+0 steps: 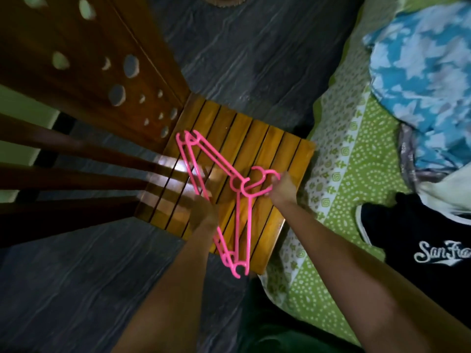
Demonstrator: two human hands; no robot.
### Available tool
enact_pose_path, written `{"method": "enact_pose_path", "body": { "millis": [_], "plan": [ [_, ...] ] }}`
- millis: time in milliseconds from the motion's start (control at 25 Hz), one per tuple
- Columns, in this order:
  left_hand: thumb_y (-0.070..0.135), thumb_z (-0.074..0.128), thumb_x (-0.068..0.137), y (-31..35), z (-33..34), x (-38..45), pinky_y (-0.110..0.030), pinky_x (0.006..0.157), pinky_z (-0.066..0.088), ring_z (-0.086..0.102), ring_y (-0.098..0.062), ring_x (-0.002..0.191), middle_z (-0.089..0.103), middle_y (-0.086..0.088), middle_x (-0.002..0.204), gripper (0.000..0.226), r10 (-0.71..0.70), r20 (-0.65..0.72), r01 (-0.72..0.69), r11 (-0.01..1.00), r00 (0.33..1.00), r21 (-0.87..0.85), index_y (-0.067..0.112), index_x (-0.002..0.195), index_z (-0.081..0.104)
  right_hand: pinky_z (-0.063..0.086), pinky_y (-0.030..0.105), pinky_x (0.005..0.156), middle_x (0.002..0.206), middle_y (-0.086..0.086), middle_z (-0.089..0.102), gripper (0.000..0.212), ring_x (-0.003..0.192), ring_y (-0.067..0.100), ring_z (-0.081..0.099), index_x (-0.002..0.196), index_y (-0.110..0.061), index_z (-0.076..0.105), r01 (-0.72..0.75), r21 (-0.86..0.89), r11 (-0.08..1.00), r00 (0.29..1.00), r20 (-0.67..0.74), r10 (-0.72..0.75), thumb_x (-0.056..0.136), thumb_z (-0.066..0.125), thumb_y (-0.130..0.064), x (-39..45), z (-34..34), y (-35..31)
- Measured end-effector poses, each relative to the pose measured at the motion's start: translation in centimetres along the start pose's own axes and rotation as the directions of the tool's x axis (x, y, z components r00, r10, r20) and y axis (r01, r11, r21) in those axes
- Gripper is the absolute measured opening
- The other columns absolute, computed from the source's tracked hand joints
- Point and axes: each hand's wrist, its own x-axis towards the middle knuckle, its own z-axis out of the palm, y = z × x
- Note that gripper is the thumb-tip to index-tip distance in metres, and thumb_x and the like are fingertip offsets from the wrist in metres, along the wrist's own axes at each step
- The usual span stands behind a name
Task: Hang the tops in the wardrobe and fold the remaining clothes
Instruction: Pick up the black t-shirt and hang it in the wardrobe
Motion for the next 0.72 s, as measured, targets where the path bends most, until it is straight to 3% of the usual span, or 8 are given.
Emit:
{"method": "enact_pose_path", "body": {
  "millis": [120,200,280,400,480,560,640,720],
  "plan": [
    [0.015,0.048,0.095,2.1,2.1,-1.8,-0.037,0.064,0.05,0.063,-0.036,0.078,0.058,-0.016,0.084,0.017,0.174,0.059,-0.168,0.981,0.983,-0.098,0.005,0.109,0.046,0.055,0.031,0.058,0.083,0.011,0.064,0.019,0.07,0.022,0.063,0.11,-0.009,0.049,-0.022,0.414,0.91,1.0,0.01,0.02,0.101,0.044,-0.024,-1.1,-4.6,1.2],
    [0.023,0.053,0.093,4.9,5.3,-3.5,-0.045,0.071,0.056,0.064,-0.034,0.076,0.061,-0.02,0.085,0.024,0.308,0.12,-0.292,0.946,0.944,-0.138,0.004,0.107,0.051,0.044,0.018,0.044,0.065,0.004,0.063,0.013,0.054,0.014,0.059,0.092,-0.013,0.052,-0.097,0.62,0.779,0.993,0.111,0.036,0.1,0.048,-0.023,-1.4,-8.8,2.0],
    [0.027,0.054,0.092,9.2,9.3,-7.2,-0.038,0.06,0.051,0.062,-0.028,0.065,0.063,-0.015,0.078,0.032,0.407,0.137,-0.382,0.907,0.903,-0.18,-0.001,0.106,0.054,0.037,0.013,0.039,0.052,-0.001,0.064,0.016,0.042,0.007,0.057,0.085,-0.013,0.054,-0.093,0.689,0.719,0.992,0.128,0.006,0.099,0.049,-0.021,-1.8,-13.8,3.7],
    [0.016,0.055,0.093,16.1,16.8,-14.2,-0.039,0.07,0.052,0.067,-0.031,0.078,0.07,-0.015,0.086,0.02,0.509,0.18,-0.472,0.855,0.842,-0.212,0.0,0.106,0.056,0.031,0.01,0.035,0.042,-0.005,0.056,0.019,0.032,-0.001,0.045,0.08,-0.01,0.055,0.007,0.773,0.634,0.997,-0.055,0.056,0.098,0.05,-0.011,-1.2,-24.1,9.5],
    [0.017,0.059,0.092,19.6,22.2,-18.3,-0.041,0.074,0.051,0.066,-0.032,0.083,0.069,-0.018,0.088,0.017,0.589,0.292,-0.57,0.807,0.753,-0.157,0.003,0.101,0.059,0.023,0.01,0.034,0.039,-0.007,0.05,0.027,0.031,-0.001,0.036,0.071,-0.015,0.054,0.056,0.771,0.635,0.978,-0.172,0.122,0.097,0.051,-0.014,-0.6,-31.4,15.0],
    [0.024,0.061,0.091,22.7,27.9,-21.6,-0.041,0.081,0.049,0.062,-0.031,0.092,0.067,-0.014,0.1,0.022,0.702,0.4,-0.757,0.652,0.589,-0.029,0.006,0.103,0.061,0.02,0.011,0.035,0.038,-0.006,0.049,0.031,0.032,-0.001,0.034,0.067,-0.017,0.05,0.085,0.799,0.595,0.953,-0.239,0.185,0.098,0.051,-0.017,0.2,-38.3,21.1],
    [0.03,0.058,0.092,25.3,32.3,-23.3,-0.041,0.09,0.047,0.053,-0.028,0.111,0.055,-0.005,0.127,0.035,0.706,0.565,-0.903,0.369,0.426,0.22,0.013,0.123,0.055,0.02,0.012,0.034,0.038,-0.006,0.05,0.03,0.031,-0.001,0.035,0.068,-0.017,0.05,0.07,0.812,0.58,0.929,-0.265,0.258,0.098,0.05,-0.02,1.3,-43.5,26.1],
    [0.032,0.057,0.092,27.2,35.5,-23.4,-0.042,0.092,0.045,0.039,-0.025,0.127,0.034,0.004,0.148,0.054,0.612,0.669,-0.881,0.101,0.422,0.463,0.019,0.141,0.037,0.022,0.012,0.034,0.039,-0.007,0.053,0.028,0.031,-0.001,0.038,0.071,-0.018,0.052,0.042,0.8,0.599,0.921,-0.264,0.288,0.098,0.052,-0.022,2.4,-47.2,29.5]
  ]
}}
